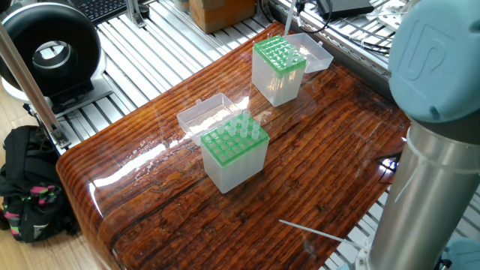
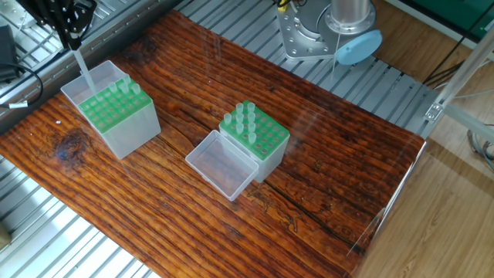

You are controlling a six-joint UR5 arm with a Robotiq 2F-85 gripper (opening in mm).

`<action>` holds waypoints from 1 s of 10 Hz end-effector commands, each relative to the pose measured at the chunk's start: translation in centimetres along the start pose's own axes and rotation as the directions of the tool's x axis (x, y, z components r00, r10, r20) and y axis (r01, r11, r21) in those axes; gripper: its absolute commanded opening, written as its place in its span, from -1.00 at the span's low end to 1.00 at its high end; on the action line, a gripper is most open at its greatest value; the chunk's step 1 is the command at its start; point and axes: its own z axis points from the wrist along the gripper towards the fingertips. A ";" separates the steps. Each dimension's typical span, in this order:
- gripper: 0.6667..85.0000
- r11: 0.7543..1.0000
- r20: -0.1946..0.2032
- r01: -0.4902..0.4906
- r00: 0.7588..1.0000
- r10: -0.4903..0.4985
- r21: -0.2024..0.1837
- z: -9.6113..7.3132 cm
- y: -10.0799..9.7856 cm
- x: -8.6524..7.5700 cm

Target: Transfer all large pipette tips from one holder to another

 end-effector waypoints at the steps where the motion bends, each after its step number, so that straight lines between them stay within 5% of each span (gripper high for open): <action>1: -0.99 0.999 -0.008 -0.014 1.000 0.013 -0.032 0.1 0.8 0.2; 10: -0.99 1.000 -0.004 0.005 1.000 -0.005 -0.014 0.9 -0.1 0.5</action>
